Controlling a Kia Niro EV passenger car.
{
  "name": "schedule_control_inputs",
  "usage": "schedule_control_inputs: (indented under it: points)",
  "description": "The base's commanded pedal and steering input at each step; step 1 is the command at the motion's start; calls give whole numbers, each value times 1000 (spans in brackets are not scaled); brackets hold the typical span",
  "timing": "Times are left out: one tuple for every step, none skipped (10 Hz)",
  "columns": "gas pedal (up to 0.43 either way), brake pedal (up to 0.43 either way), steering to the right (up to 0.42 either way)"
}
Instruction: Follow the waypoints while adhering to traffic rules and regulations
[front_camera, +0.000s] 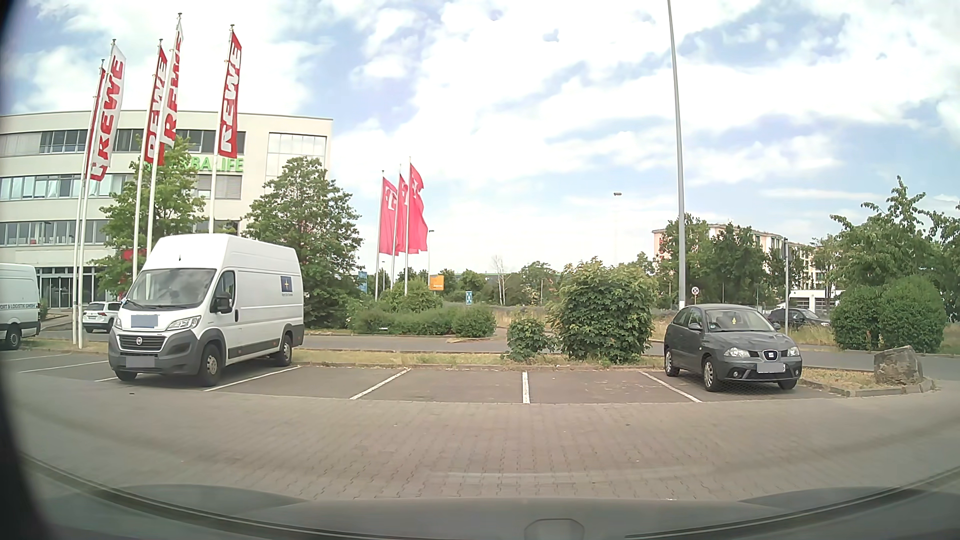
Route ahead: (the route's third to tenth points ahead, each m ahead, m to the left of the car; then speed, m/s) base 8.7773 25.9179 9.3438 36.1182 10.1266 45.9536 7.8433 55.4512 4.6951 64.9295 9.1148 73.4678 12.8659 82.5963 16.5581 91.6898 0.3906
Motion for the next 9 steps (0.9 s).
schedule_control_inputs:
  points:
    - [0,152,6]
    - [0,159,3]
    - [0,177,0]
    - [0,177,-4]
    - [0,177,-10]
    - [0,177,-15]
    - [0,177,-23]
    - [0,177,-34]
    - [0,177,-47]
